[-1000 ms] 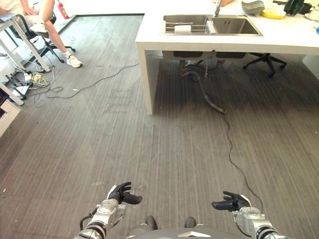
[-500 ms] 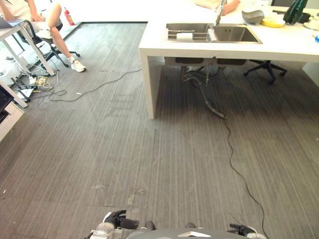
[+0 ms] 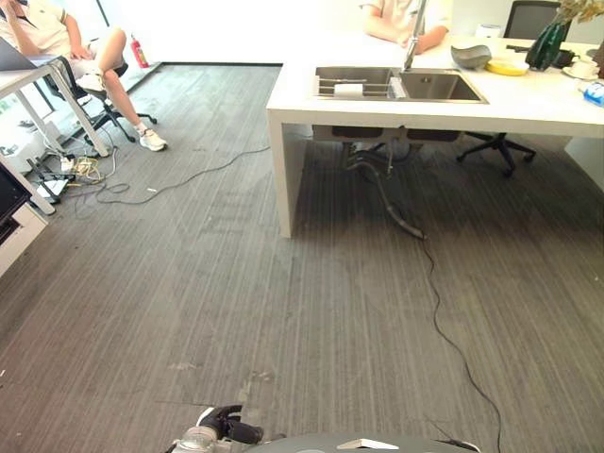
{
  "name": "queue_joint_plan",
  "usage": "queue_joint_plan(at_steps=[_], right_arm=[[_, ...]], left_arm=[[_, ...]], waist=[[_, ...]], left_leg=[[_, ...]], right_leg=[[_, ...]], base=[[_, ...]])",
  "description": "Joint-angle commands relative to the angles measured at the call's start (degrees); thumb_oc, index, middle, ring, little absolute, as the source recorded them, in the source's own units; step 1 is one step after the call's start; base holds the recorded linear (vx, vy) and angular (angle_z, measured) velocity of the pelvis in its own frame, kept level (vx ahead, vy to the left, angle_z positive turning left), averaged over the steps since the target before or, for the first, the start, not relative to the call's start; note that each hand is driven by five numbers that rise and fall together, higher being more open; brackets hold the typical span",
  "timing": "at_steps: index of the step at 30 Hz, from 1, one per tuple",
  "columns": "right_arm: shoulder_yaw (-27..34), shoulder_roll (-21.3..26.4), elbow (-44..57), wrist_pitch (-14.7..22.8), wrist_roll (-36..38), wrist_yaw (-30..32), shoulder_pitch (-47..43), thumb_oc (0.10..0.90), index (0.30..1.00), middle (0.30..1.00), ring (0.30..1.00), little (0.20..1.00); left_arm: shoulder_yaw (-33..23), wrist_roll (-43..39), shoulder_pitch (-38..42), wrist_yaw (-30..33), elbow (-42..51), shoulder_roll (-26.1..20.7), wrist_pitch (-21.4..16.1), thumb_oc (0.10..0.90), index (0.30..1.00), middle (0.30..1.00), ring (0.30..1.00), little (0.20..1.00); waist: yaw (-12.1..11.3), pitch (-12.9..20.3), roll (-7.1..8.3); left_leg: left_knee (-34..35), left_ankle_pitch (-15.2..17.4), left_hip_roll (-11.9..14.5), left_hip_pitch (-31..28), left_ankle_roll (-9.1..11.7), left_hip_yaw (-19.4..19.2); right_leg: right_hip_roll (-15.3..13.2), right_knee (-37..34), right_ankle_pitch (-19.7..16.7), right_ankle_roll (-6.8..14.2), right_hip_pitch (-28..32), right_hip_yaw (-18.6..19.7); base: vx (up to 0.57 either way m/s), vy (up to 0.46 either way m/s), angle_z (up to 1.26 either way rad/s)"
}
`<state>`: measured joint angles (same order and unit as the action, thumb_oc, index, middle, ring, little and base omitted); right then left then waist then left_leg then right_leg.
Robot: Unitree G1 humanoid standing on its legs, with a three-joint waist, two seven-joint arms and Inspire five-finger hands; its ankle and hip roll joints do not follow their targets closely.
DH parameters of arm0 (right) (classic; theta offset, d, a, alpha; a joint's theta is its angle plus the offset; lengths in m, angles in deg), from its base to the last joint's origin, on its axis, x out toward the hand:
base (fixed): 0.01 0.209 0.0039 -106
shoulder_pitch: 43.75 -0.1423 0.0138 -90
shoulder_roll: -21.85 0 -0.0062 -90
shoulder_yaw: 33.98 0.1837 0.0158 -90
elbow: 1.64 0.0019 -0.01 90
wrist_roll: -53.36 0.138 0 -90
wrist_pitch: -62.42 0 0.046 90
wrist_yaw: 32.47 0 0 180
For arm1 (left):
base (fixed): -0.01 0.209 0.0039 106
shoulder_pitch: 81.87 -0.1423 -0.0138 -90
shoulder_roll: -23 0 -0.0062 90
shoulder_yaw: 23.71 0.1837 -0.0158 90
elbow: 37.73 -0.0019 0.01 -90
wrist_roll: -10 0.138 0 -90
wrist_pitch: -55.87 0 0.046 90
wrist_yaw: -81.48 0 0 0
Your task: Place the dishes in the dishwasher.
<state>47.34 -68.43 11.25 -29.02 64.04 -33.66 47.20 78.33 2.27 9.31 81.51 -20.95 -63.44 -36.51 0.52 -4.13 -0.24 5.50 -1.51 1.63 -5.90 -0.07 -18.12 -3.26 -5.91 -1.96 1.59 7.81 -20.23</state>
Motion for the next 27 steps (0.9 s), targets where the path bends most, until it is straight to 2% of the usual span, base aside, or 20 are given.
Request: queue_joint_plan(at_steps=[1, 8, 18, 27], right_arm=[[-1.8, 1.4, -1.2, 0.3, -0.4, -0.6, -5.0, 0.8, 0.9, 0.9, 0.9, 0.9], [-3.2, 2.2, 0.2, 0.1, -0.4, -1.0, -7.1, 0.8, 0.9, 0.9, 0.9, 0.9], [-4.1, 2.0, -0.3, -0.4, -1.8, -1.1, -7.6, 0.8, 0.9, 0.9, 0.9, 0.9], [-4.3, 1.7, 0.8, -0.6, -1.2, -1.3, -8.3, 0.8, 0.9, 0.9, 0.9, 0.9]], left_arm=[[1.6, 1.6, 3.7, -1.1, -2.1, 1.1, 0.2, 0.8, 0.9, 0.9, 0.9, 0.9], [0.7, -2.0, 5.2, -1.4, -1.4, 0.4, 0.6, 0.8, 0.9, 0.9, 0.9, 0.9], [0.9, -0.7, 6.0, -0.9, -1.7, 0.8, 1.0, 0.8, 0.9, 0.9, 0.9, 0.9], [1.4, -0.3, 6.9, -0.3, -1.4, 0.4, 1.0, 0.8, 0.9, 0.9, 0.9, 0.9]], waist=[[0.0, -2.6, -0.91], [0.0, -2.2, -0.64], [-0.1, -2.6, -0.51], [-0.4, -3.4, -0.26]], left_leg=[[-0.5, 2.2, 2.8, -1.2, 4.6, 0.5], [-0.5, 2.8, 2.5, -2.1, 4.3, 0.3], [-0.5, 3.3, 2.1, -3.3, 3.9, 0.4], [-0.5, 4.1, 0.4, -2.2, 2.3, 0.7]], right_leg=[[-3.0, 0.9, 3.6, 6.1, 1.0, -0.4], [-3.0, 0.9, 3.4, 6.1, 1.3, 0.6], [-3.5, 0.9, 3.3, 6.6, 2.2, 0.3], [-5.2, 2.6, 2.4, 7.4, 0.1, 1.6]], base=[[0.0, 0.0, 0.0], [0.0, 0.006, -0.03], [0.02, 0.012, -0.01], [0.01, 0.065, -0.04]])
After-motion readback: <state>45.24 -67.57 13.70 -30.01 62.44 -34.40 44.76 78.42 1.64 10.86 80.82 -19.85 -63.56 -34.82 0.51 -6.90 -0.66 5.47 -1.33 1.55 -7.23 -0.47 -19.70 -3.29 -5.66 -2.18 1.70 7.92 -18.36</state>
